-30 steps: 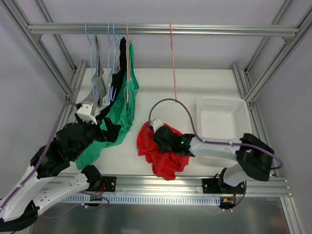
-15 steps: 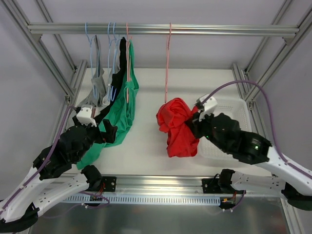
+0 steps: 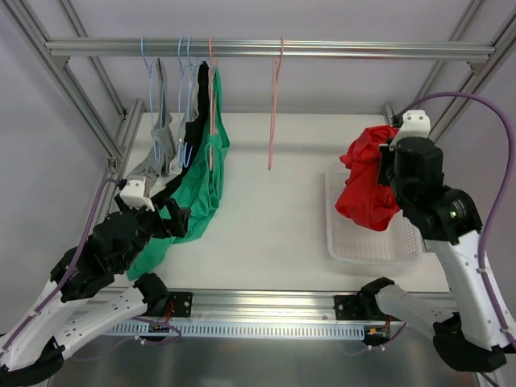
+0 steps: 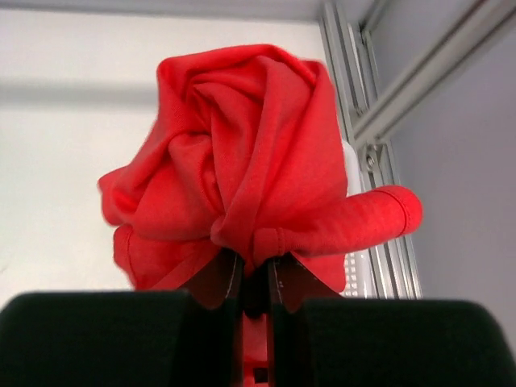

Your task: Remove the tank top from the hanger

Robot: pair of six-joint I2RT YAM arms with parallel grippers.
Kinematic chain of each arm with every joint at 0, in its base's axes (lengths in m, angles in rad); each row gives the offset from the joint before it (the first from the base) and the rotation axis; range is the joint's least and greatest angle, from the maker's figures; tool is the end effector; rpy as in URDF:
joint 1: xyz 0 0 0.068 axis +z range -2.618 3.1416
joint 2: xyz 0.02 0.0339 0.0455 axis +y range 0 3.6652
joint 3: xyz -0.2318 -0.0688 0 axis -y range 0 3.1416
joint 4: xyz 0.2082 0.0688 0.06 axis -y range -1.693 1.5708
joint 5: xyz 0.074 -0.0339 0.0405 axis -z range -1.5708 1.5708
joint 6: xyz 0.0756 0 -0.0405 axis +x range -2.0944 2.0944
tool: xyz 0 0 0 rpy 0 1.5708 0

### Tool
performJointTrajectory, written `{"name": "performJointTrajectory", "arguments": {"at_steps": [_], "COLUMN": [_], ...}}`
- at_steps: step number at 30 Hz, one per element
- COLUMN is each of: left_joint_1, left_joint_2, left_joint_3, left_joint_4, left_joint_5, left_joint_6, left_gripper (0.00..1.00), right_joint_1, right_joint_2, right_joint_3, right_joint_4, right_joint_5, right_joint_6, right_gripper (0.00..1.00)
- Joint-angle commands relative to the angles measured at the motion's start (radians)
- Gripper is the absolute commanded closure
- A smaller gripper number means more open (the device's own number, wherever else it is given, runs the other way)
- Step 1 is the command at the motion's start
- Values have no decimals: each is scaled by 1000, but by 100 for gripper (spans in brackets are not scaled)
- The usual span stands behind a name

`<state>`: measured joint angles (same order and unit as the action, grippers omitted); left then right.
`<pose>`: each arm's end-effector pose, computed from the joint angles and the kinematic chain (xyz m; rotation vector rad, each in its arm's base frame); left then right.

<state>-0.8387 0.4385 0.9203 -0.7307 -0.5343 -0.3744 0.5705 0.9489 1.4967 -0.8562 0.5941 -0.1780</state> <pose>0.0966 -0.0498 0.3273 0.0404 1.8003 -0.3847 0.1589 0.0517 0.4201 -0.2816 1.8125 -0.2823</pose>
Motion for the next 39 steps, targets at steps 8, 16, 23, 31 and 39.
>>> {"name": "performJointTrajectory", "arguments": {"at_steps": [8,16,23,31,39], "left_joint_1": [-8,-8,30,118,248], "left_joint_2": [90,419,797,1065,1187], "left_joint_3": [164,564,897,1183,1249], "left_joint_4": [8,-94,-122,-121,-119], "left_joint_5": [56,-6,-27,-56,37], "left_joint_6": [9,25,100,189,184], "left_gripper": [1,1,1,22,41], "right_joint_1": [-452,-489,-489,-489,-489], "right_joint_2": [163,193,-94,-278,-303], "right_joint_3": [-314,-460,-421,-477,-526], "right_joint_4": [200,188,155,244,261], "right_joint_5": [-474,-390,-570,-1001,-1057], "right_joint_6": [37,156,175,175,204], "right_gripper": [100,1,1,0,0]}}
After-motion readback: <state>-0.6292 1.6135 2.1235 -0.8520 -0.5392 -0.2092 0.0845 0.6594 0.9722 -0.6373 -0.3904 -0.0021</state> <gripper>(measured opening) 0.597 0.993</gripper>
